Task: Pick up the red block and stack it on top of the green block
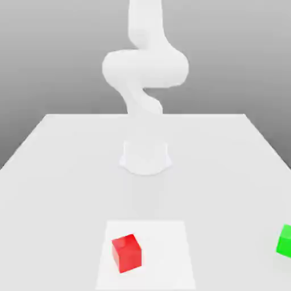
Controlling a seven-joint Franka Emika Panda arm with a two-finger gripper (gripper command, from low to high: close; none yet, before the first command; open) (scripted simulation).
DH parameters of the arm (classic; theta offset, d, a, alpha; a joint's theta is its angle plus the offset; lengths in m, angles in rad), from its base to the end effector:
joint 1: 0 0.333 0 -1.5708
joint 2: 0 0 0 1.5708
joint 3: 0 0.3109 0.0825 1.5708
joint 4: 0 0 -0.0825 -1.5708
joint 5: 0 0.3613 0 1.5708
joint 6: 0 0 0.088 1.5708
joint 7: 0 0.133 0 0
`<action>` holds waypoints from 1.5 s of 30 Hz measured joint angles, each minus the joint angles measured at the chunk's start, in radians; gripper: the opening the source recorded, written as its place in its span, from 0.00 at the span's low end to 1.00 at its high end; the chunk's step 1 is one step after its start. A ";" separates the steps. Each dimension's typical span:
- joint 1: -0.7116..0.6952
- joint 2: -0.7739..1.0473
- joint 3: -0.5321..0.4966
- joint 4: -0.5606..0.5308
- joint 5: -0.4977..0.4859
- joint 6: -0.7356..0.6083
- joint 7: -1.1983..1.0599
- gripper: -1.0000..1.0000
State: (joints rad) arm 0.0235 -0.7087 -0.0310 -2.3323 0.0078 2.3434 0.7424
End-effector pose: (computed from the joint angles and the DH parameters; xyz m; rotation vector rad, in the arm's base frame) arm 0.3794 -0.0060 0.6439 -2.5146 0.9947 -0.9343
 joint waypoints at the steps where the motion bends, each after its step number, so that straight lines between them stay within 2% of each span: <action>1: 0.010 0.039 -0.014 -0.014 0.003 0.019 -0.025 0.50; 16: 0.089 0.588 -0.139 -0.207 0.070 0.278 -0.383 0.50; 22: 0.072 0.801 -0.146 -0.281 0.054 0.385 -0.492 0.50; 27: 0.040 0.981 -0.101 -0.267 0.121 0.525 -0.558 0.50; 28: 0.028 1.013 -0.085 -0.262 0.133 0.552 -0.568 0.00; 35: 0.023 1.019 -0.081 -0.262 0.132 0.556 -0.567 0.00; 40: 0.042 0.863 -0.117 -0.286 0.054 0.427 -0.510 0.00; 45: 0.180 0.848 -0.027 -0.217 0.006 0.341 -0.346 0.00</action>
State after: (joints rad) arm 0.2038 0.1396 -0.0578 -2.5492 0.0139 2.6846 0.3965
